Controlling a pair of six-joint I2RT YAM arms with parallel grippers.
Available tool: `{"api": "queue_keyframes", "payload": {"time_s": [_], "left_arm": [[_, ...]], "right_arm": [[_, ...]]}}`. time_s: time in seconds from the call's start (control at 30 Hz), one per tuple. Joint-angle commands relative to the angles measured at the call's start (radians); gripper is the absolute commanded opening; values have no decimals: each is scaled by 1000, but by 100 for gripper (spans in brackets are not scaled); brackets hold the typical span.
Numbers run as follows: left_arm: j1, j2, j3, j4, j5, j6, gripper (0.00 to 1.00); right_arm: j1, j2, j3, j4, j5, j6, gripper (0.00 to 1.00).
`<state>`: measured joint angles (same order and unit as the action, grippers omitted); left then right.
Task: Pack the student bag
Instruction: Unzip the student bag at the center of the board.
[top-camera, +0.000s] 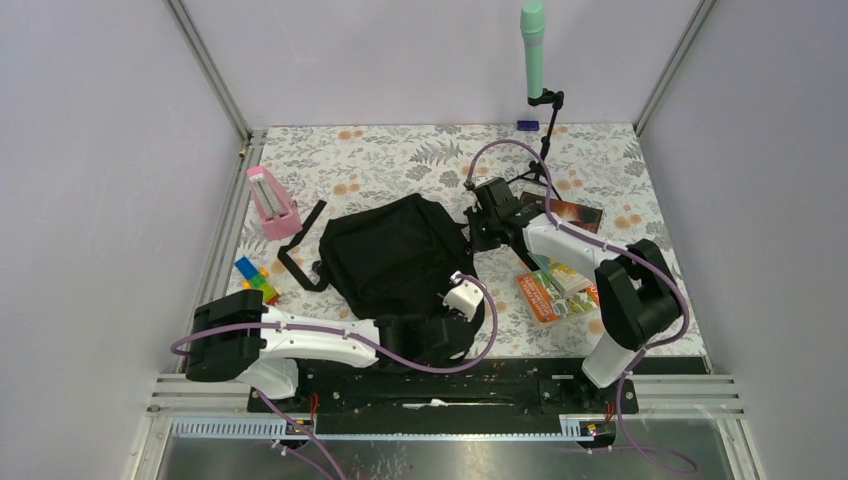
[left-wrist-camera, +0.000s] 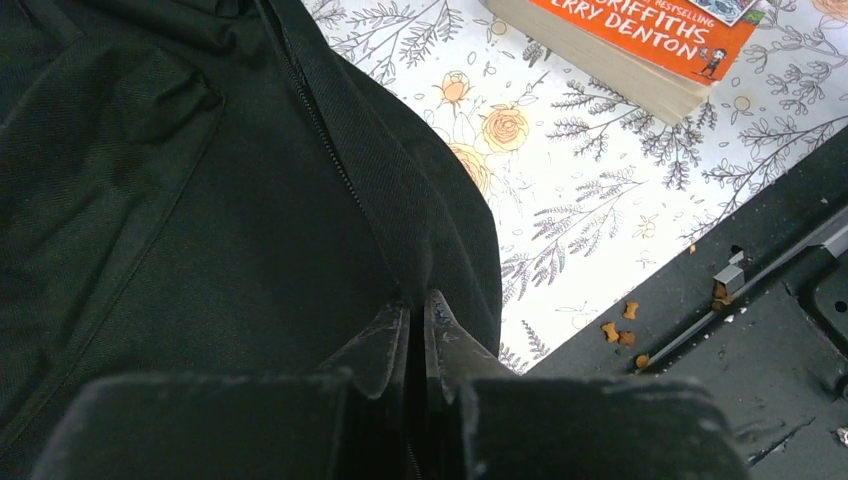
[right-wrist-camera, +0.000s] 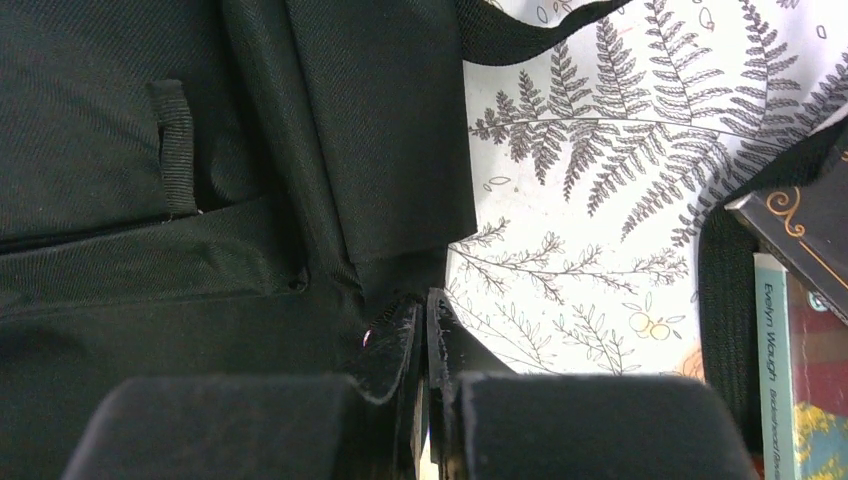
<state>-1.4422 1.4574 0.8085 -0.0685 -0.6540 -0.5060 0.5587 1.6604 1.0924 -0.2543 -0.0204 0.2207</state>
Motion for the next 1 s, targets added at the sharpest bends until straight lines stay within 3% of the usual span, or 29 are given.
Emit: {"api": "queue_keyframes", "payload": {"time_s": [0.0, 0.2, 0.4, 0.6, 0.67, 0.83, 0.9, 0.97], "left_arm": [[-43, -51, 11, 55, 43, -12, 0], [-44, -44, 25, 86, 57, -13, 0], [-9, 41, 171, -8, -12, -60, 0], [94, 96, 261, 12, 69, -79, 3], [115, 97, 277, 37, 102, -57, 16], [129, 53, 269, 53, 116, 9, 69], [129, 8, 240, 51, 126, 15, 81], [129, -42, 201, 42, 144, 13, 87]], "right_arm": [[-12, 51, 98, 186, 86, -7, 0], [-13, 126, 187, 189, 129, -19, 0], [-13, 101, 251, 107, 45, -54, 1], [-14, -50, 181, 28, 55, -90, 44], [-18, -119, 144, -7, 80, -78, 53], [-26, -301, 47, -84, 147, -12, 73], [-27, -383, 1, -116, 170, 27, 75], [-26, -461, -60, -141, 174, 83, 75]]}}
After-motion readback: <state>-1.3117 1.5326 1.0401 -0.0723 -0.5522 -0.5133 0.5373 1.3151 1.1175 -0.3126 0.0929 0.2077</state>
